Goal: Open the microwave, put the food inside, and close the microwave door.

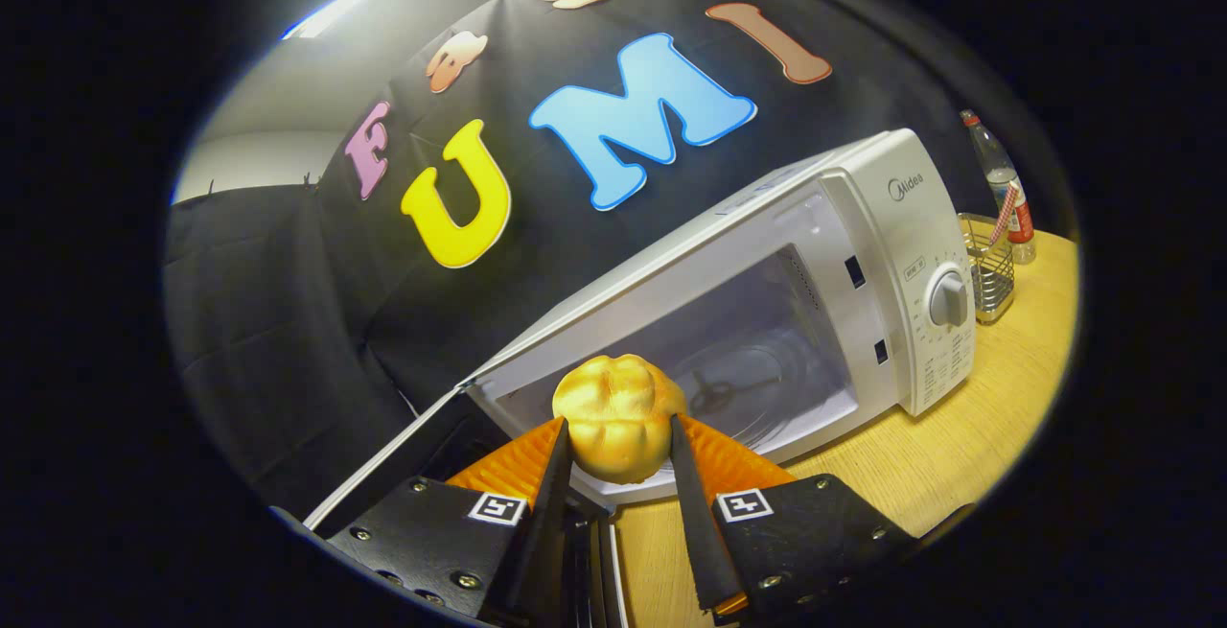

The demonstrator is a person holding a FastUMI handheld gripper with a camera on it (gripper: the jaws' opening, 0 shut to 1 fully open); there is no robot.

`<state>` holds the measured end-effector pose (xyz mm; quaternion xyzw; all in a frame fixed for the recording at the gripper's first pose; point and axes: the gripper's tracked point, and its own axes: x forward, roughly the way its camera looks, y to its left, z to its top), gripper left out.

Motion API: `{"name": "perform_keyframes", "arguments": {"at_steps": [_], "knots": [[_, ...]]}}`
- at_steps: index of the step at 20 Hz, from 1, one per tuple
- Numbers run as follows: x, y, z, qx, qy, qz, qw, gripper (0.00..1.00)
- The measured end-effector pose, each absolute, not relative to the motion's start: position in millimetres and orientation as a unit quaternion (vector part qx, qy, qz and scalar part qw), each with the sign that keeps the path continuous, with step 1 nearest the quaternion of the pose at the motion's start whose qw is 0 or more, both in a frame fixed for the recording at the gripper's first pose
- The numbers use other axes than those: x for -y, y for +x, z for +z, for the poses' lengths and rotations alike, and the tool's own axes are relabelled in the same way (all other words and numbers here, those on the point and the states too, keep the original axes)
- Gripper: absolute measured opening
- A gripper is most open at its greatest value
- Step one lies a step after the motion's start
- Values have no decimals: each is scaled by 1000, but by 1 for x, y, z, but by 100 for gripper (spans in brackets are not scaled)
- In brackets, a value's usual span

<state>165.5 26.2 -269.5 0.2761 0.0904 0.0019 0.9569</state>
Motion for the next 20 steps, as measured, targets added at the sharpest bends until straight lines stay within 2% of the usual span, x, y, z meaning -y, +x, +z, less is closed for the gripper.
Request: {"name": "perform_keyframes", "arguments": {"at_steps": [8, 12, 15, 17, 19, 20], "knots": [[-17, 237, -333, -114, 308, -25, 944, 57], [-15, 262, -332, -85, 302, -34, 949, 57], [-11, 274, -342, -95, 312, -41, 944, 57], [-11, 277, -347, -99, 314, -45, 943, 61], [-15, 276, -349, -101, 313, -44, 943, 69], [-19, 274, -344, -99, 314, -36, 944, 81]]}}
